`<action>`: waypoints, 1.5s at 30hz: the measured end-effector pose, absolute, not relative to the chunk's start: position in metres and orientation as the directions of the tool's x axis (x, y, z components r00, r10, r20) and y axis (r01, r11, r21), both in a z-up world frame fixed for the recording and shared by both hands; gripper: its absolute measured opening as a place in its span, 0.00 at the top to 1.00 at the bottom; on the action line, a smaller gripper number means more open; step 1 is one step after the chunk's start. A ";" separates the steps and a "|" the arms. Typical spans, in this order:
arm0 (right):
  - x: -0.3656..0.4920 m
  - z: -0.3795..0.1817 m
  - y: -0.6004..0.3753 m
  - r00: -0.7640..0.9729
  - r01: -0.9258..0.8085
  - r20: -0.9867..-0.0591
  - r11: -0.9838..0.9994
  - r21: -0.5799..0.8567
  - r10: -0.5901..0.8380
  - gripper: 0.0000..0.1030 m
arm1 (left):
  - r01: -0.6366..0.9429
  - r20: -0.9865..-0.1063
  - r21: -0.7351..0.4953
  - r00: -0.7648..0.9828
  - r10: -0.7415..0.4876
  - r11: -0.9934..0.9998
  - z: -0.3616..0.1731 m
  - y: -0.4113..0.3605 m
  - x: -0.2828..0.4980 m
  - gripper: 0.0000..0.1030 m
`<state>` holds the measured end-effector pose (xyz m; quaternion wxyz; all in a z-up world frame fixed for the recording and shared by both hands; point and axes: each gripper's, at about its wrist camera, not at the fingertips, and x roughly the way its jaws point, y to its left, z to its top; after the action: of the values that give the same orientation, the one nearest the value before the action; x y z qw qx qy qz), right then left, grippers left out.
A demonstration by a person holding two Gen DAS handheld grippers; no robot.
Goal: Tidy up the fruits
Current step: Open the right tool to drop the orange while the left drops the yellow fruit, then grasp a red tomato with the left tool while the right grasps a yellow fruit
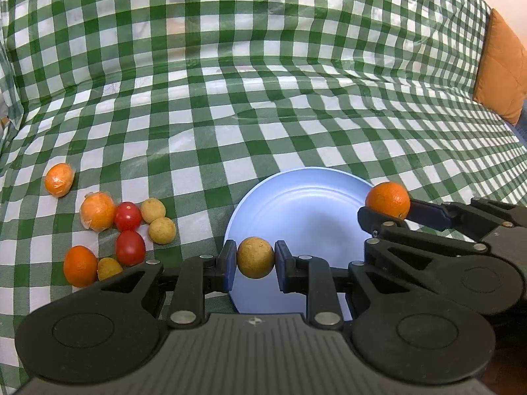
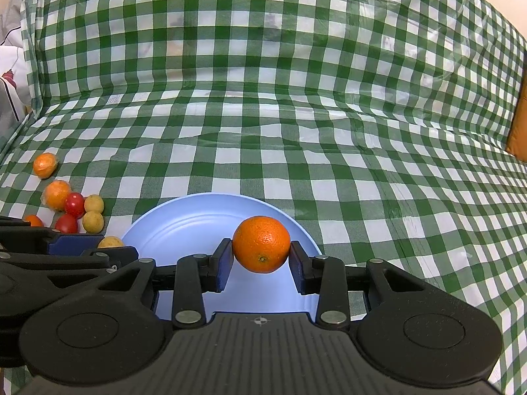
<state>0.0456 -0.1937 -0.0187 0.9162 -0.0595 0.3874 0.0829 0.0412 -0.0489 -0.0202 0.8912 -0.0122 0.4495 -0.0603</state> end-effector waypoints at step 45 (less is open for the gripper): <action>0.037 -0.023 -0.168 0.737 -0.115 -0.672 0.993 -0.027 0.067 0.57 | -0.041 -0.784 -0.194 0.607 -0.130 0.980 0.004 0.030 0.053 0.90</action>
<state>0.0371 -0.1680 -0.0229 0.9314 -0.0332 0.3591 0.0488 0.0531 0.0300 0.0041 0.8911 -0.0965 0.4427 -0.0252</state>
